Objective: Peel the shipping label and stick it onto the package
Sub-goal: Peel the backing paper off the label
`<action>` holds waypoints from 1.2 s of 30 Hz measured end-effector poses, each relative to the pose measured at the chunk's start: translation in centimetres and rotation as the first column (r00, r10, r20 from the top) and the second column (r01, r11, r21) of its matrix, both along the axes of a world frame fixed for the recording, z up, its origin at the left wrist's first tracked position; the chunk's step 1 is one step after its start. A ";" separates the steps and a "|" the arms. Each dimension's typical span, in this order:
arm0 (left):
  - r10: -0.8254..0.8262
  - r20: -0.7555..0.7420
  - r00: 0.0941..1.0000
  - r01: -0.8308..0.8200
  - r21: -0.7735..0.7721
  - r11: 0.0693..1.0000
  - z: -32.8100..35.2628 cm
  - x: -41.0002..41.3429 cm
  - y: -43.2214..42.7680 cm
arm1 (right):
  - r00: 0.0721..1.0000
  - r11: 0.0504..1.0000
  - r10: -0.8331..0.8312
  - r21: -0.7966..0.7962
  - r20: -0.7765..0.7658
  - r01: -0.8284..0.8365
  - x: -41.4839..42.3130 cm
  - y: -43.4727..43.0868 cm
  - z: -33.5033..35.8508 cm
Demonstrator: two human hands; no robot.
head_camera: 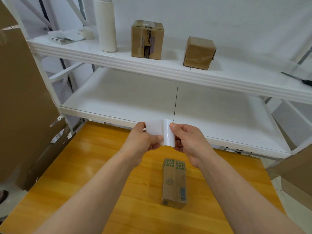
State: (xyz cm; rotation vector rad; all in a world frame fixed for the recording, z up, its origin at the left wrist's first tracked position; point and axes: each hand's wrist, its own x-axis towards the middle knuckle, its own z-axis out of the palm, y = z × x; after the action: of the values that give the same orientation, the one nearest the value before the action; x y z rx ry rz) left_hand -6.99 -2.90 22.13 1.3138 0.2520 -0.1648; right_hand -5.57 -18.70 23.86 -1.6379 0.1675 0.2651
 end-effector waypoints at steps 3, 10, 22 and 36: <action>0.017 0.000 1.000 -0.017 0.010 1.000 -0.1 0.1 0.0 | 1.000 1.000 0.004 0.022 -0.011 -0.003 0.0 0.2 0.1; 0.041 -0.017 0.999 -0.040 0.024 0.999 -0.1 0.1 0.3 | 1.000 1.000 0.016 0.014 -0.010 -0.016 -0.1 0.1 0.1; 0.027 -0.054 0.998 -0.024 0.058 0.998 0.3 -0.2 0.5 | 1.000 0.999 -0.003 0.038 0.011 0.003 -0.2 0.2 0.1; 0.029 -0.061 0.998 -0.025 0.065 0.998 0.1 -0.2 0.5 | 0.999 0.999 -0.032 -0.042 0.021 0.032 -0.5 0.1 0.6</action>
State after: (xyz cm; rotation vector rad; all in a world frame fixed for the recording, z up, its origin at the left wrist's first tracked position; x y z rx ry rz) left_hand -7.20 -2.36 22.28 1.3699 0.3298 -0.1763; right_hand -6.05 -18.64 24.41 -1.6782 0.1850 0.2217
